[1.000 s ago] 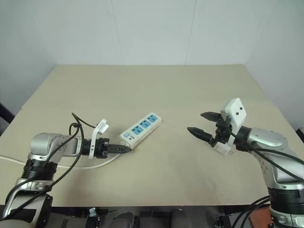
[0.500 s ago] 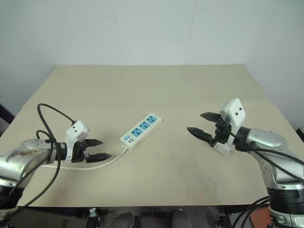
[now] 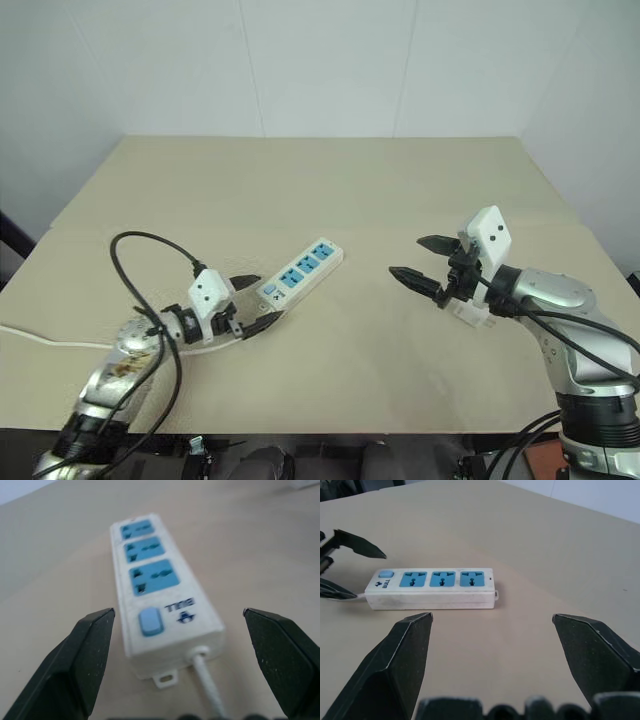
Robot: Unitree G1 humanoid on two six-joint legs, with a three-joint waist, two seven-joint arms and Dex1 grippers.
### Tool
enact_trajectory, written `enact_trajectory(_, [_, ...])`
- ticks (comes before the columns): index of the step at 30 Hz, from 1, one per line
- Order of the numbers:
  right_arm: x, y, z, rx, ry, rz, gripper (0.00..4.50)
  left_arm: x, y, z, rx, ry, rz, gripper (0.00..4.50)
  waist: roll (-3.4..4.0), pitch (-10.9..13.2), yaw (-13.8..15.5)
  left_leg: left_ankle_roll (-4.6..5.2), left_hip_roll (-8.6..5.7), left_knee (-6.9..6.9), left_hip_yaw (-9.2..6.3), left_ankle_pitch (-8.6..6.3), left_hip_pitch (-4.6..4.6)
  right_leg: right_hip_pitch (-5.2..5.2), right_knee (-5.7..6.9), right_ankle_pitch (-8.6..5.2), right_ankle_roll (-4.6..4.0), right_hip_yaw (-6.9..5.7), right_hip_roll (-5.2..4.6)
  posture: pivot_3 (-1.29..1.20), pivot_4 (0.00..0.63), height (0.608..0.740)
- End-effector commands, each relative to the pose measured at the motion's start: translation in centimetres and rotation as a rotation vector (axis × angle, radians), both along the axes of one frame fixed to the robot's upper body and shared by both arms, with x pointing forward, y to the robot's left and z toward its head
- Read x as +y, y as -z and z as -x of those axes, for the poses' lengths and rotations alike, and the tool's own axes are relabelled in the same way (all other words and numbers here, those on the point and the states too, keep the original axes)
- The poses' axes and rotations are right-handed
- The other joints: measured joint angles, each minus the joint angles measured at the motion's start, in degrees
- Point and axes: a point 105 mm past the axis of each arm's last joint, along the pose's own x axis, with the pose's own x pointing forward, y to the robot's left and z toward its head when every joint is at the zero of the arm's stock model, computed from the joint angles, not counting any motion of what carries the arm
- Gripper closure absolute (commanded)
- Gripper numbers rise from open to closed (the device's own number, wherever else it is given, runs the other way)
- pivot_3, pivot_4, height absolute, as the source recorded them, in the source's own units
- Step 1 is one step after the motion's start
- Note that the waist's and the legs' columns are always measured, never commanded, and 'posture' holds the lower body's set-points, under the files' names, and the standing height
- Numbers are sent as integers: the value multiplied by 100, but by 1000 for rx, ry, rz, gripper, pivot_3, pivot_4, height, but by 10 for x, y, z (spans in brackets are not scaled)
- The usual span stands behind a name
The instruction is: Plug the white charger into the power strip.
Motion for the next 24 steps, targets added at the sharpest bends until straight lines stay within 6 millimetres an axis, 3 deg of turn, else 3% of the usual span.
enact_trajectory(1, [4, -16, 3, -54, -11, -23, 0, -6, -6, -19, -76, -47, 4, 35, 0, 0, -1, 0, 0, 1, 4, 0, -1, 0, 0, 0, 0, 0, 0, 0, 150, 740])
enact_trajectory(11, [4, -19, 3, -68, -2, -28, 0, -29, 11, -30, 59, -46, 126, 35, -1, -1, -24, 2, 0, 8, 1, -1, -10, -4, -2, 1, 3, -1, 1, 0, 150, 740])
enact_trajectory(18, [4, -20, 3, -72, -5, -19, 0, -29, 27, -29, 181, -115, 161, 35, 2, -5, 5, 2, -1, 16, -1, -1, 0, 10, -1, 3, 7, -2, 1, 0, 150, 740])
enact_trajectory(24, [3, -23, 4, -78, -6, -17, 0, -25, 35, -24, 186, -132, 105, 35, 4, -8, -6, 2, -1, 15, -5, -1, 3, 10, -1, 3, 7, -1, 1, 0, 150, 740])
